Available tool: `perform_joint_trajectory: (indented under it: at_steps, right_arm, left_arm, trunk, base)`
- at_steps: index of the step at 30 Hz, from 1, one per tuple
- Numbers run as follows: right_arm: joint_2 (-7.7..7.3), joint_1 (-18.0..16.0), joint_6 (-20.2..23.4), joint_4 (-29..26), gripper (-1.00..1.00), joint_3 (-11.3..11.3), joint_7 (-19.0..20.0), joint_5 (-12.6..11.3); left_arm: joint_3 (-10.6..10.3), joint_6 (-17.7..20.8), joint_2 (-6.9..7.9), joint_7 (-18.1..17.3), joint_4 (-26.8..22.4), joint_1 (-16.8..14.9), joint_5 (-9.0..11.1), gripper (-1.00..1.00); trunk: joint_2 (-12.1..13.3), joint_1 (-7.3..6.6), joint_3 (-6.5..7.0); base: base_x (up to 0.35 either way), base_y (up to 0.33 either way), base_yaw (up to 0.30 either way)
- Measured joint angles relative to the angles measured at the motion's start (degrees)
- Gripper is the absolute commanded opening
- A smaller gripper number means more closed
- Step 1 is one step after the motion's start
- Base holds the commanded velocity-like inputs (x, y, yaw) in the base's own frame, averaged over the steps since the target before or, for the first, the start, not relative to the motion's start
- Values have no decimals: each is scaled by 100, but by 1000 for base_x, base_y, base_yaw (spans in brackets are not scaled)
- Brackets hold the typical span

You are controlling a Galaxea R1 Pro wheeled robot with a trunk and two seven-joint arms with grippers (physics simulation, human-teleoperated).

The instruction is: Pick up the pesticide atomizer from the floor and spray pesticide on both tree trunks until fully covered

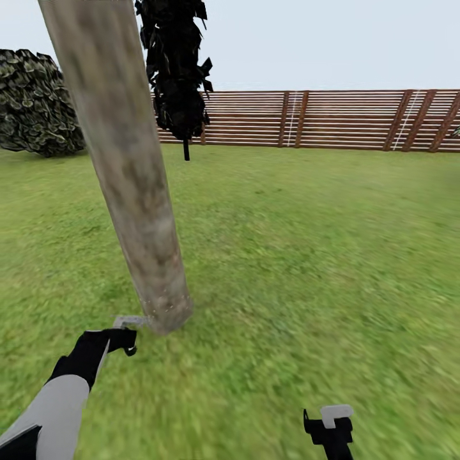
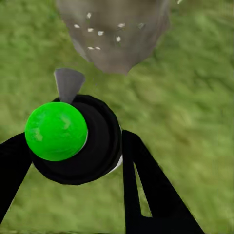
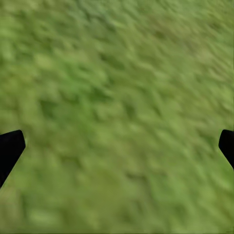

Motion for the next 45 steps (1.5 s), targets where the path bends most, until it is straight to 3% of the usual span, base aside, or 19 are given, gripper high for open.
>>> perform_joint_trajectory:
  at_steps: [1, 2, 3, 7, 8, 10, 17, 19, 21, 23, 25, 30, 32, 34, 39, 45]
  right_arm:
    - [0, 0, 0, -1, 100, 1, 0, 0]
    - [0, 0, 1, -1, 100, -2, 0, 0]
    - [-6, 0, 2, -2, 100, -6, -3, 0]
    - [-21, 1, -3, -2, 100, -8, -10, 0]
    - [-26, 1, -3, -2, 100, -8, -12, 0]
    - [-27, 1, 0, -2, 100, -7, -12, 0]
    - [-27, 1, 3, -2, 100, -7, -10, 0]
    - [-27, 1, 5, -2, 100, -8, -16, 0]
    - [-27, 0, 5, -2, 100, -8, -18, 0]
    - [-27, 0, 3, -2, 100, -8, -24, 0]
    - [-27, 0, 1, -2, 100, -7, -26, 0]
    - [-27, 0, -3, -2, 100, -7, -27, 0]
    - [-27, 0, -4, -2, 100, -8, -27, 0]
    - [-27, 0, -5, -2, 100, -2, -28, 0]
    - [-27, 1, -4, -2, 100, 1, -29, 6]
    - [-27, 0, -1, -2, 100, 0, -29, 9]
  left_arm:
    - [9, 19, 128, -3, -67, 13, 13, -100]
    - [-6, 62, 364, -8, -140, 34, 53, -100]
    - [-33, 75, 450, -6, -183, 54, 27, -100]
    - [-89, 92, 326, -5, -205, 44, 58, -100]
    - [-183, 98, 147, 5, -213, 9, 73, -100]
    - [-235, 94, 24, 8, -215, -11, 48, -100]
    - [-262, 315, -60, 9, -225, -38, 55, -100]
    - [-402, 367, -294, 22, -227, -39, 72, -100]
    - [-563, 394, -383, 35, -264, -39, 48, -100]
    - [-668, 610, -368, 29, -505, -41, 36, -100]
    - [-673, 878, -262, 6, -771, -38, 39, -100]
    - [-648, 1077, 293, -5, -1018, 3, 54, -100]
    - [-649, 1088, 345, -4, -1026, 30, 100, -100]
    - [-672, 1093, 283, 6, -1033, 22, 129, -100]
    - [-704, 1088, -53, 42, -1121, -37, 123, -100]
    - [-704, 1158, -101, 44, -1325, -40, 101, -100]
  trunk:
    - [0, 0, 0]
    - [0, 0, 0]
    - [0, 0, 0]
    - [0, 3, -1]
    - [0, 3, 0]
    - [0, 3, 0]
    - [0, 0, 0]
    - [0, 0, 0]
    - [0, 0, 0]
    - [0, 0, 0]
    - [0, 0, 0]
    - [0, 0, 0]
    - [0, 0, 0]
    - [0, 0, 0]
    - [0, 0, 0]
    - [0, 3, 0]
  base:
    - [0, 0, 173]
    - [-5, 0, 45]
    - [-65, -31, 29]
    - [-223, -144, 8]
    - [-271, -200, 1]
    - [-208, -221, 0]
    - [1, -124, 0]
    - [2, -6, 24]
    - [1, -2, 149]
    - [0, -1, 244]
    - [0, 0, 266]
    - [0, 0, 258]
    - [0, -46, 85]
    - [0, -185, 20]
    - [0, -258, 3]
    - [-129, -231, 0]
